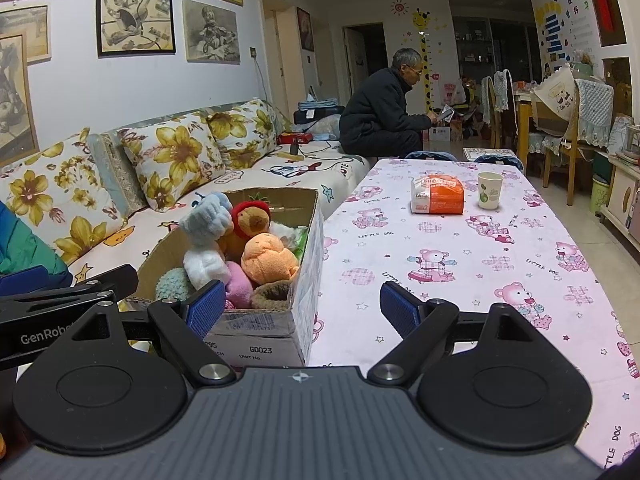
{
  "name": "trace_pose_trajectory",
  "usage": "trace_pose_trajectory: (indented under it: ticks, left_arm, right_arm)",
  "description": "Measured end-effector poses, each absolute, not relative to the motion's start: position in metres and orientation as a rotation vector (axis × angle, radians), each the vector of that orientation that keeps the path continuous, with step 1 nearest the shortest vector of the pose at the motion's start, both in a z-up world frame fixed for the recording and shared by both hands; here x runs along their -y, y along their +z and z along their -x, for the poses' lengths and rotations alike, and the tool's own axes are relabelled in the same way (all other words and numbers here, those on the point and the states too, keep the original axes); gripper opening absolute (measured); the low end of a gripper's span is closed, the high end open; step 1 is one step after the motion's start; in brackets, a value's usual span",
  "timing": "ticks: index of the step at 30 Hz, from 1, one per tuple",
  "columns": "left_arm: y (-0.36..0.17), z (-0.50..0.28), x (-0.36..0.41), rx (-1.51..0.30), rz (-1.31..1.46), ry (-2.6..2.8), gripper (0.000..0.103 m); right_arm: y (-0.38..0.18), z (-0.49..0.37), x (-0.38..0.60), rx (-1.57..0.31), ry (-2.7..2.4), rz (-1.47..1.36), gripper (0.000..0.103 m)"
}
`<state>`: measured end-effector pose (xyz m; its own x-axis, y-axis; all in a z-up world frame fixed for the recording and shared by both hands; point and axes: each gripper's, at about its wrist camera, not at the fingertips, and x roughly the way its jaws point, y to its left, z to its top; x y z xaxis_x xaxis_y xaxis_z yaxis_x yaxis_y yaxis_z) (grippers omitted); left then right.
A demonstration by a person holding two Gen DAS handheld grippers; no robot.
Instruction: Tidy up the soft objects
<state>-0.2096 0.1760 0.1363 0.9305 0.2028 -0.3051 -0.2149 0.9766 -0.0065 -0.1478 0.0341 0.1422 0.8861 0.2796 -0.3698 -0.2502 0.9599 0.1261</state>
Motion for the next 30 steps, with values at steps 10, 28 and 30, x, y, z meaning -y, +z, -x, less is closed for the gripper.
trace_pose_trajectory:
  ticks: [10,28,30]
  left_arm:
    - [0.129,0.202,-0.175,-0.327,0.036,0.226,0.102]
    - [0.116,0.188,-0.168,-0.350,0.032,0.205,0.102]
    - [0.114,0.186,-0.170,-0.352,0.056,0.177,0.102]
  right_arm:
    - [0.138,0.145,-0.035,-0.409,0.274,-0.069,0.103]
    - [0.131,0.135,-0.029,-0.448,0.279,-0.106,0.103]
    - [0.131,0.135,-0.027,-0.447,0.281,-0.115,0.103]
